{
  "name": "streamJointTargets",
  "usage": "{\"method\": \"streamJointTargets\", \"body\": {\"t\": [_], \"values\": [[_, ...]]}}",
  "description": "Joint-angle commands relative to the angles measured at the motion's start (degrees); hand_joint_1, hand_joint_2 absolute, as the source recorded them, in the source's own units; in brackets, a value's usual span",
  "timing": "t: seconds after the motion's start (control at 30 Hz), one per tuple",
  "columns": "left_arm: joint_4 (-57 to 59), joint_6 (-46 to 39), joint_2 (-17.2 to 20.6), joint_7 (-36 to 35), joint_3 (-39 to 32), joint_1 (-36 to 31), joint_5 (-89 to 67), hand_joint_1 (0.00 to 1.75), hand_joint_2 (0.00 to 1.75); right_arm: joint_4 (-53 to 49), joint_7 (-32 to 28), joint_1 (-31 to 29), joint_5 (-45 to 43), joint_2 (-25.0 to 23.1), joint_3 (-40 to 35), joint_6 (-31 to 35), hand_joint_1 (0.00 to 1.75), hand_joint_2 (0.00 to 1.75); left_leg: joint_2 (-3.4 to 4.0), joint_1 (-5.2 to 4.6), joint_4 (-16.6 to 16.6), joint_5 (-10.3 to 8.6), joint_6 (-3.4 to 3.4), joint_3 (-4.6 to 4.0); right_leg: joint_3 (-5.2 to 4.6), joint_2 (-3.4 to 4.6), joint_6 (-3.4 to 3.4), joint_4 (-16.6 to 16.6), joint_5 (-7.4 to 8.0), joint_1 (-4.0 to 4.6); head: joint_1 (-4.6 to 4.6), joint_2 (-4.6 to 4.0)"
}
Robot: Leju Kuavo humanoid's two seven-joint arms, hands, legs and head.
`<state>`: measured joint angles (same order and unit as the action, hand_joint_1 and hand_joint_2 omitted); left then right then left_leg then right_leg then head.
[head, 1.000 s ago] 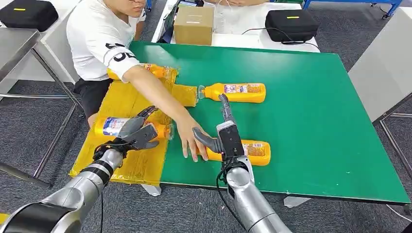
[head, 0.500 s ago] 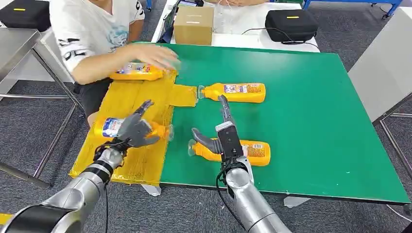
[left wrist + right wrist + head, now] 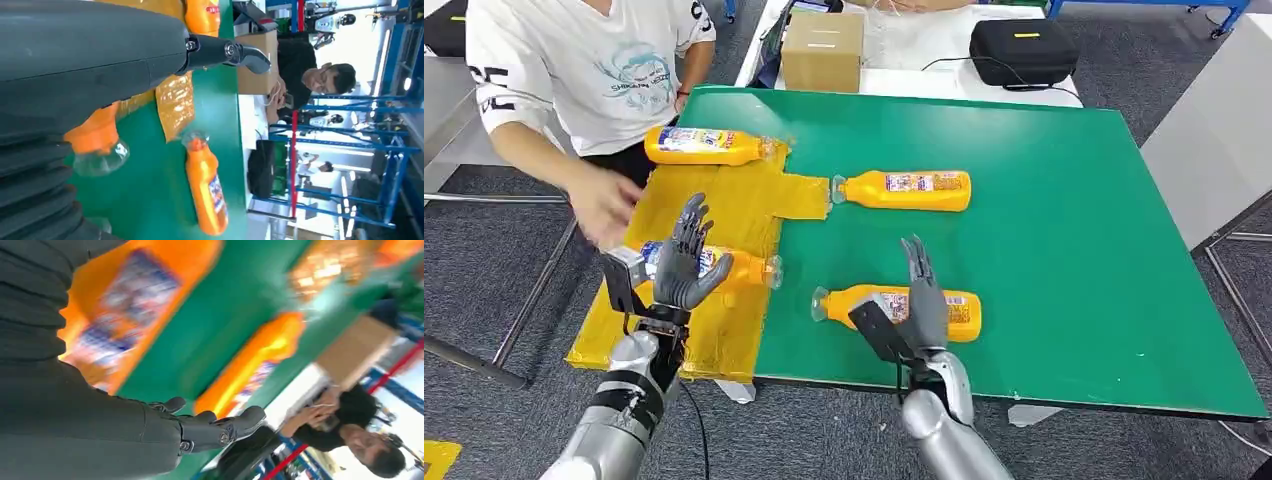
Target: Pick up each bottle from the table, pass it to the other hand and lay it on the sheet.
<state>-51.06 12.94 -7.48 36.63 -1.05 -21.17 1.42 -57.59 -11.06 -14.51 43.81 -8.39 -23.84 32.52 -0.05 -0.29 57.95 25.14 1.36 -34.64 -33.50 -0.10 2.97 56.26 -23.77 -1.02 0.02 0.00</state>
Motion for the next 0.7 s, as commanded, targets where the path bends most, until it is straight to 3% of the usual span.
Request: {"method": "streamJointTargets", "body": {"t": [0.03, 0.47, 0.7], "values": [[0.9, -1.1, -1.5, -0.8, -2.0, -1.9, 1.0, 0.0, 1.75, -1.0, 2.4, 1.9, 6.5, 5.8, 4.6, -3.8, 0.0, 1.75, -0.23, 0.08, 0.0, 0.0, -0.09, 0.1, 0.2, -0.23, -0.12, 0.0, -0.06, 0.08, 0.0, 0.0], [2.4, -1.9, -1.7, -0.5, -2.3, -2.3, 0.3, 0.0, 1.75, 1.9, 6.0, 0.0, 14.3, 8.8, 3.4, -6.6, 0.0, 1.75, -0.01, 0.04, 0.0, 0.0, -0.03, 0.09, 0.1, -0.02, -0.05, 0.0, -0.01, 0.04, 0.0, 0.0], [3.2, 1.0, -1.3, -0.5, -2.5, -2.8, 0.9, 0.0, 1.75, 12.4, 6.3, -7.8, 17.0, 12.8, 0.0, -16.1, 0.0, 1.75, 0.08, 0.03, 0.0, -0.01, -0.04, 0.11, 0.11, 0.07, -0.07, 0.0, 0.03, 0.03, 0.0, 0.0]]}}
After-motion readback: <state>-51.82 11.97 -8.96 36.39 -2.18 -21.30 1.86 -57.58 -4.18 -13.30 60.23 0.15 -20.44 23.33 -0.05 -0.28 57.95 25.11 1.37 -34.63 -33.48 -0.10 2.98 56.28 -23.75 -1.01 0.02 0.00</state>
